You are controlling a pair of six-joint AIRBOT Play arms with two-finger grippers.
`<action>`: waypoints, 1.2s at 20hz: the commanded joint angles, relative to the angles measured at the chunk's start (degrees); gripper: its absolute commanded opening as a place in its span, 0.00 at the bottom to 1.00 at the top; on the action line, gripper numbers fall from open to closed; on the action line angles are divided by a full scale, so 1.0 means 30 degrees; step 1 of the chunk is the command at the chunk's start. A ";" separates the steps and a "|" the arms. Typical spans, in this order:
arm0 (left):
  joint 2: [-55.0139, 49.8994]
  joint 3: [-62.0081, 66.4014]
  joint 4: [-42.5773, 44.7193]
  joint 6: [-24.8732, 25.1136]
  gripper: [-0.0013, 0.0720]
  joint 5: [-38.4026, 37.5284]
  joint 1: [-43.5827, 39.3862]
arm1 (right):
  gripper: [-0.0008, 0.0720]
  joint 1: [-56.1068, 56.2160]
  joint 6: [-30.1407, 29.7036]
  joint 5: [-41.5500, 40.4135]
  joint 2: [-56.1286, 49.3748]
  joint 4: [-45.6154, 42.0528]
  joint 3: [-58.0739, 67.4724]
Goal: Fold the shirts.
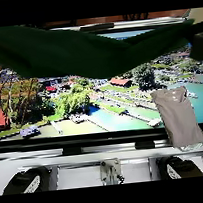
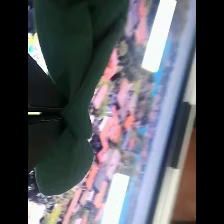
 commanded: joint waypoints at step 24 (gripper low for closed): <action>-1.0819 -1.0499 0.0991 -0.8408 0.14 0.4561 0.0168 | 0.14 -0.0029 0.3133 -0.5676 -1.3872 0.6178 -0.7053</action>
